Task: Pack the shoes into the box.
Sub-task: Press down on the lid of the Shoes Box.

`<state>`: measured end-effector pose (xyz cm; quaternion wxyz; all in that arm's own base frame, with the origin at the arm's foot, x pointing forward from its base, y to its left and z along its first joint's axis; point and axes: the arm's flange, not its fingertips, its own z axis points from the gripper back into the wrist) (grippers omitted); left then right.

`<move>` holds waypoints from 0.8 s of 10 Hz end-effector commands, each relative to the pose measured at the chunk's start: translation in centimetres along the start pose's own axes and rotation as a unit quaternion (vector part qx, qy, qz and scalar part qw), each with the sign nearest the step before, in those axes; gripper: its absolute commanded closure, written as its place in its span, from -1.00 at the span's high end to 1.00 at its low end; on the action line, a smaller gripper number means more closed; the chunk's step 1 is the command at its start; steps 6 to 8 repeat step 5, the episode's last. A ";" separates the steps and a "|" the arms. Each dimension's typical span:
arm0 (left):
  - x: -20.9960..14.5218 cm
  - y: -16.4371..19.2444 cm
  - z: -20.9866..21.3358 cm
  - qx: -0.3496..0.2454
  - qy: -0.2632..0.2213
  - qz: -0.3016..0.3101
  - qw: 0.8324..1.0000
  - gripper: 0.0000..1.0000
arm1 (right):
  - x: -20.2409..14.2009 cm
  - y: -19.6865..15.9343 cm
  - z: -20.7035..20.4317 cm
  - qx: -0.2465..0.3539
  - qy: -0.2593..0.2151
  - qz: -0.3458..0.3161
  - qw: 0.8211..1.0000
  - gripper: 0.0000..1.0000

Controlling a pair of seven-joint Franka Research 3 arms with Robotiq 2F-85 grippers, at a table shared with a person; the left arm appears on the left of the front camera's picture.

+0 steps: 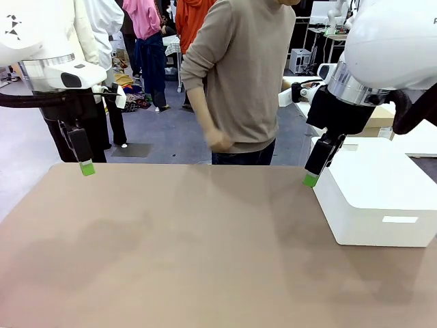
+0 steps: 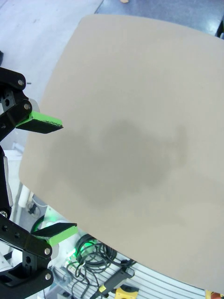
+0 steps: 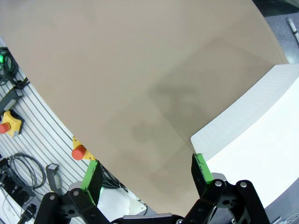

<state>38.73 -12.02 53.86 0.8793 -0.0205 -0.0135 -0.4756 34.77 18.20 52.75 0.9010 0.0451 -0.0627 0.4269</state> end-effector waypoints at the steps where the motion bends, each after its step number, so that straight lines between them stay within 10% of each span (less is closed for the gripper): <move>1: -0.3 -0.1 0.1 0.005 0.005 0.005 1.000 1.00 | 0.0 0.0 0.1 0.000 -0.001 -0.001 1.000 1.00; 8: -0.3 -0.1 0.1 0.005 0.005 0.005 1.000 1.00 | 0.0 0.0 0.1 0.000 -0.001 -0.001 1.000 1.00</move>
